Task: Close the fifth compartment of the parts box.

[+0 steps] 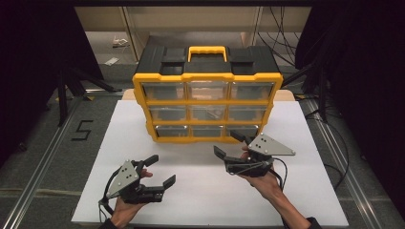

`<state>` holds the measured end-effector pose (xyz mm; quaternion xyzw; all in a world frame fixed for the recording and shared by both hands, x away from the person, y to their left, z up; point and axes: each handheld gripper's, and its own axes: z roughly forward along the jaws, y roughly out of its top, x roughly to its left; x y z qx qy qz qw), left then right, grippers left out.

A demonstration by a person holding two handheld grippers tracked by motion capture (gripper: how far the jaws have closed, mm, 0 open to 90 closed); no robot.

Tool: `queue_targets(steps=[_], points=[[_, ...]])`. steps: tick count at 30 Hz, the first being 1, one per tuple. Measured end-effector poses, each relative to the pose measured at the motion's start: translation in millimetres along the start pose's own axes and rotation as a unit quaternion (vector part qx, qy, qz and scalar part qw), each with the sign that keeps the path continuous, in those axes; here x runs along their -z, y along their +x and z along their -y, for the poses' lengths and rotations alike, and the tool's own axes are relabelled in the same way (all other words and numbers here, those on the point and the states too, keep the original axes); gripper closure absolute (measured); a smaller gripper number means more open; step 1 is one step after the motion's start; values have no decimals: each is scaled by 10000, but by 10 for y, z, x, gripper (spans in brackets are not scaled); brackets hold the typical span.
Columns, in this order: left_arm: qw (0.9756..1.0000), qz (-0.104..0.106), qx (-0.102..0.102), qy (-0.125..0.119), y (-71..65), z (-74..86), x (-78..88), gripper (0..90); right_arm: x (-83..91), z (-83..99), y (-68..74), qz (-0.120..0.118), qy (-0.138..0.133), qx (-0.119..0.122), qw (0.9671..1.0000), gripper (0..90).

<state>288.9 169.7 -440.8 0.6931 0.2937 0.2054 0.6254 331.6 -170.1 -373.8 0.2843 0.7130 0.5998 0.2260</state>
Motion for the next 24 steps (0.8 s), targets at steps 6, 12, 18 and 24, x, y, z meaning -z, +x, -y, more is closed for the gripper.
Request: queue_targets(steps=[6, 12, 18, 24], points=[[10000, -6, 2, -2, 2, 0, 2, 124, 31, 36, 2, 20, 16, -5, 10000, 254], [10000, -7, 17, -5, -1, 3, 9, 124, 69, 73, 15, 43, -34, -23, 10000, 252], [10000, 7, 12, 9, -1, 4, 2, 125, 114, 108, 33, 59, -136, -31, 9999, 241], [10000, -2, 35, 1, 6, 2, 7, 124, 178, 144, 33, 110, -189, -101, 9997, 231]])
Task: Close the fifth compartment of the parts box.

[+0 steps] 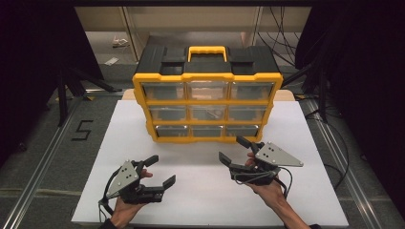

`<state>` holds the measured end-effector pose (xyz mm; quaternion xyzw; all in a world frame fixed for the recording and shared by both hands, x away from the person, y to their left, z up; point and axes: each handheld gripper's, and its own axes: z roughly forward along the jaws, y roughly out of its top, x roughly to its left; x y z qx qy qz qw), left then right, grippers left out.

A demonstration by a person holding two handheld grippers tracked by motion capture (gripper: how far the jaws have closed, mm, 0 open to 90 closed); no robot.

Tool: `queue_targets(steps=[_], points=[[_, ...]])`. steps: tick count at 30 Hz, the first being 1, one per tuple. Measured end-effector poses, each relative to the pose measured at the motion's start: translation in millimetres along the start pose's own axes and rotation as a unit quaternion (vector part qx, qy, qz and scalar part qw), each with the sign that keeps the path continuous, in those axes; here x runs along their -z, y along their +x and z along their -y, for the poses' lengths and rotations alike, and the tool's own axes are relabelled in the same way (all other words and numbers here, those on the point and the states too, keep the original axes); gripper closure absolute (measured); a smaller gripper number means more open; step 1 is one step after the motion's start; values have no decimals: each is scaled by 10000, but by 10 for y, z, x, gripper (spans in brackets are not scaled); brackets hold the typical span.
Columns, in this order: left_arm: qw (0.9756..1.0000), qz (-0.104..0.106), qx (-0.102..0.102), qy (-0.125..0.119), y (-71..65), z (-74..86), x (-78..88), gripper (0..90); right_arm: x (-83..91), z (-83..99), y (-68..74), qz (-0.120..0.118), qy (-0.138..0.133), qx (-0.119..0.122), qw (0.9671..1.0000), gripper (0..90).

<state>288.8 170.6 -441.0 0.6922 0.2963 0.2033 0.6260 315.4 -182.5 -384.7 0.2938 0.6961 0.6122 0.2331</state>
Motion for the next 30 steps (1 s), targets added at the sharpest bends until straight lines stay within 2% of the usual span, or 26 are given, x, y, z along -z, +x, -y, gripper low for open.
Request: queue_targets(steps=[8, 19, 30], points=[[10000, 12, 8, -12, 0, -2, 2, 125, 111, 54, -40, 147, -47, -61, 9999, 226], [10000, -22, 22, 5, 10, -2, 0, 125, 234, 97, 1, 191, -43, 28, 9998, 223], [10000, -15, 42, 9, 11, -2, 0, 125, 365, 185, -56, 347, -85, 10, 9994, 218]])
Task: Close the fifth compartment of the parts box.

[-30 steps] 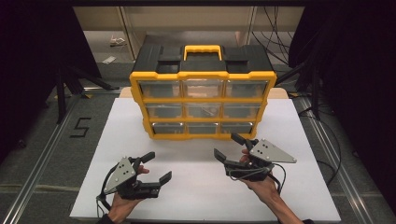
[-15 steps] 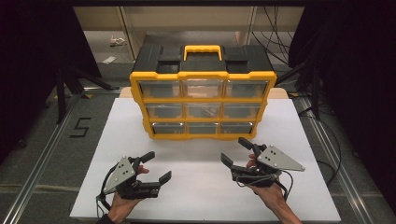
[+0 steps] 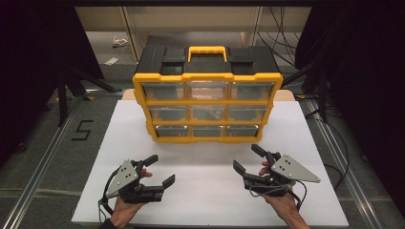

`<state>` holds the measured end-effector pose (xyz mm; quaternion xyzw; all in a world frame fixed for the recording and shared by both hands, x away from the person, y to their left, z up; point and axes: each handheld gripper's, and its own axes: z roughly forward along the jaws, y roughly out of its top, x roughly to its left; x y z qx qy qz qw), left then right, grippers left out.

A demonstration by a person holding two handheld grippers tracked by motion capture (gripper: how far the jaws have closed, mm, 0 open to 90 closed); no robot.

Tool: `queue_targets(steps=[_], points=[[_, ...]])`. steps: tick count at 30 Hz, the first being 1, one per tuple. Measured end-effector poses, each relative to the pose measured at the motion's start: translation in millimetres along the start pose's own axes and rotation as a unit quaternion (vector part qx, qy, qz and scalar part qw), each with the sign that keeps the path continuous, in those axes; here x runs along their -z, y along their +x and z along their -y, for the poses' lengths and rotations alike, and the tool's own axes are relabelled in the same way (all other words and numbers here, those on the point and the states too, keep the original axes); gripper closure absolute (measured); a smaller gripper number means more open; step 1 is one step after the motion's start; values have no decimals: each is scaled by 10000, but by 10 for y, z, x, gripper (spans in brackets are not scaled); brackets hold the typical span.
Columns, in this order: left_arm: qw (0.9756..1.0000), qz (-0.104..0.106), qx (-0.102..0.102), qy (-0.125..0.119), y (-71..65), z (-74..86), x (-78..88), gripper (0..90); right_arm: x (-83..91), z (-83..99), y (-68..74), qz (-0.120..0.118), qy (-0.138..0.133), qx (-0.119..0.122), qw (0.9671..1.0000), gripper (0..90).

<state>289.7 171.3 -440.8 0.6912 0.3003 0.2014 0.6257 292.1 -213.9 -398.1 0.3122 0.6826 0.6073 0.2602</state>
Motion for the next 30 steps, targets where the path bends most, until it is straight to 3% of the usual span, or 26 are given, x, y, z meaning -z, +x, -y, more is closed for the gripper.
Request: queue_targets(steps=[30], points=[[10000, -7, -55, -19, -3, -4, 4, 124, 156, 107, 25, -15, 226, -108, 9997, 167]])
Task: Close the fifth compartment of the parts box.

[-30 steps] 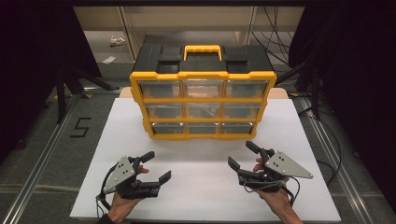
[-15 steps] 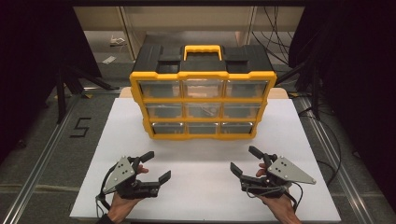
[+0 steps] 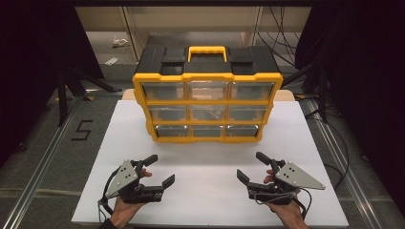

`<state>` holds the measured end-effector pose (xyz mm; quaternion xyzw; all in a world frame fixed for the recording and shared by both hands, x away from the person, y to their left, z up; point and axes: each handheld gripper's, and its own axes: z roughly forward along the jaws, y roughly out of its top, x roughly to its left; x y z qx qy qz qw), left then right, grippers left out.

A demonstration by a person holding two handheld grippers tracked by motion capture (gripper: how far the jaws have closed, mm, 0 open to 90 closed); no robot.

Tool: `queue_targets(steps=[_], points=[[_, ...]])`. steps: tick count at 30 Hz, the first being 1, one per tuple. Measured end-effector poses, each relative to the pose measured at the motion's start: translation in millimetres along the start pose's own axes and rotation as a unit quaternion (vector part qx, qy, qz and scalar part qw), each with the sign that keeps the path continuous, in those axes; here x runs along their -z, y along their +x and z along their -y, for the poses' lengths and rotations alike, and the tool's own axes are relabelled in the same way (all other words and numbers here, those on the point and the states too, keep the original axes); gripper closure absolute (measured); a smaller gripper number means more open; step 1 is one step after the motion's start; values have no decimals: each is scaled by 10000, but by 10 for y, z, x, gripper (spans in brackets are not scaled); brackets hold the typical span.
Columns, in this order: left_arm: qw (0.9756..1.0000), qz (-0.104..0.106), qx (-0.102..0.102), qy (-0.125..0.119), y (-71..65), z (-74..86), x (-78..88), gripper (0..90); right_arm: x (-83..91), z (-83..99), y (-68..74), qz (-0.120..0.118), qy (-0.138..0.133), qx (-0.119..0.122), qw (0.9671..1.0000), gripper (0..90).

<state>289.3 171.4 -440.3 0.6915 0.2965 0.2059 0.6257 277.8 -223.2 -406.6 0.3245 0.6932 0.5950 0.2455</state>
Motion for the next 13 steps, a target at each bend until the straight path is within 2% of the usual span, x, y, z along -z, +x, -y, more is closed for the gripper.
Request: queue_targets(steps=[13], points=[[10000, -25, 3, -9, 6, 0, -1, 123, 0, -5, -7, -26, -19, -18, 10000, 167]])
